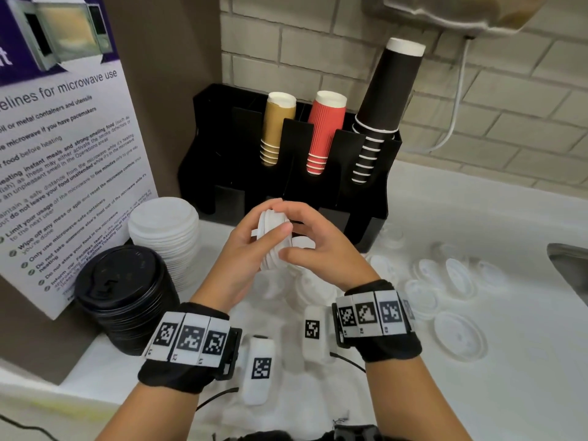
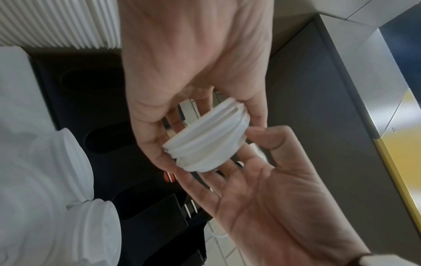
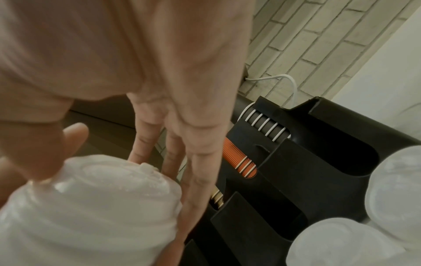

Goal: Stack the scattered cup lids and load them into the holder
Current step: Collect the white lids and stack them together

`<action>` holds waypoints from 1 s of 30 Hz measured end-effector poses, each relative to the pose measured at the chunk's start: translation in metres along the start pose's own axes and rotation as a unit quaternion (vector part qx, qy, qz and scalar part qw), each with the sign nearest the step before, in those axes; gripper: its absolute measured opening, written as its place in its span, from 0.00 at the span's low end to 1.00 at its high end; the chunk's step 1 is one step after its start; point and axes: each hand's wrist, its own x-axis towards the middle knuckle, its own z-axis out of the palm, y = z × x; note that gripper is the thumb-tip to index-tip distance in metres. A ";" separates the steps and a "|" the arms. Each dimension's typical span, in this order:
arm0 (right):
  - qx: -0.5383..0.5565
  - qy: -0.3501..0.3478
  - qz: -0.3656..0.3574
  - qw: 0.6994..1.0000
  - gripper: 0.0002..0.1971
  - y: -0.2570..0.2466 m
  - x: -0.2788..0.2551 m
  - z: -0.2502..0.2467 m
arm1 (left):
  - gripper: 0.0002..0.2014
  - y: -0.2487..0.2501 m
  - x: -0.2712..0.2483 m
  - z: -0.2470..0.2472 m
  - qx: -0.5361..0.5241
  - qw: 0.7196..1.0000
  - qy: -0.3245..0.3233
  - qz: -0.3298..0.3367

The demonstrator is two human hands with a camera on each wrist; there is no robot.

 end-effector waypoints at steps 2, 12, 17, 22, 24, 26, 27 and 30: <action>0.004 0.005 -0.005 1.000 0.28 0.000 0.001 0.001 | 0.25 0.000 0.000 0.000 -0.006 1.000 0.011 0.004; 0.040 0.019 0.021 0.999 0.25 0.002 0.013 0.001 | 0.21 0.004 0.003 -0.005 -0.038 0.997 0.063 0.025; -0.239 -0.071 0.076 0.965 0.12 0.009 0.044 0.004 | 0.13 0.012 0.016 -0.018 -0.072 0.984 0.152 0.057; -0.494 -0.287 0.179 0.801 0.19 0.004 0.058 0.037 | 0.16 0.011 0.017 -0.024 -0.050 0.987 0.143 0.044; -0.526 -0.305 0.206 0.767 0.20 0.002 0.061 0.046 | 0.17 0.011 0.017 -0.026 -0.048 0.988 0.137 0.046; -0.531 -0.298 0.201 0.767 0.19 0.003 0.062 0.048 | 0.18 0.011 0.017 -0.028 -0.043 0.988 0.135 0.054; -0.524 -0.288 0.192 0.778 0.19 0.003 0.061 0.047 | 0.19 0.011 0.017 -0.028 -0.041 0.989 0.133 0.057; -0.469 -0.209 0.130 0.849 0.17 0.006 0.060 0.036 | 0.24 0.012 0.016 -0.029 -0.032 0.989 0.129 0.059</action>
